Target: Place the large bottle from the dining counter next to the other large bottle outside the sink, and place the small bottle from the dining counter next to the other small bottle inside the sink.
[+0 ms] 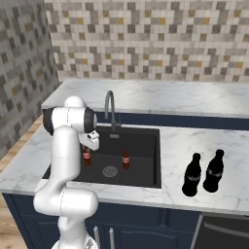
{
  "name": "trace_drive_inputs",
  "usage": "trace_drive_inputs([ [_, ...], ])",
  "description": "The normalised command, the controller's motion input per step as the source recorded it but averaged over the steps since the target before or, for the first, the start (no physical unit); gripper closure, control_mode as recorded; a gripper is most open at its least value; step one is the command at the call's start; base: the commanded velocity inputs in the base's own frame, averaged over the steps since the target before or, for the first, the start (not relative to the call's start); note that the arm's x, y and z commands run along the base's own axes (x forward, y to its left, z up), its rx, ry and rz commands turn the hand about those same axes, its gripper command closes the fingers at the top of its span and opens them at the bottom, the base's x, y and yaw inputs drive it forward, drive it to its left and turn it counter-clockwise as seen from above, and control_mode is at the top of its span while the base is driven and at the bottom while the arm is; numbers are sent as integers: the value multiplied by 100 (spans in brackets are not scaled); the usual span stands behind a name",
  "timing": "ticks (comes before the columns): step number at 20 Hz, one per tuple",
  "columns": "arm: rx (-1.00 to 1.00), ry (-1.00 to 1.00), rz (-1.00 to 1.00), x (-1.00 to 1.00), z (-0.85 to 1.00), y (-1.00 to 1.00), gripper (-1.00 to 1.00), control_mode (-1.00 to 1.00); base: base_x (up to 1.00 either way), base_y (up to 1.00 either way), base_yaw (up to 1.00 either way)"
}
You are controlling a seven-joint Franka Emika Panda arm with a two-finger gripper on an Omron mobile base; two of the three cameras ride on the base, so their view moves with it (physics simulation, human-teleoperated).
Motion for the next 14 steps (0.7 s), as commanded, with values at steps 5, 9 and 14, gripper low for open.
trace_drive_inputs([
  [5, 0, 2, 0, 0, -3, 0, 100, -100, 0, 0, 0],
  [9, 0, 0, 0, 0, 0, 0, 100, -100, 0, 0, 0],
  [14, 0, 0, 0, 0, 0, 0, -100, -100, 0, 0, 0],
])
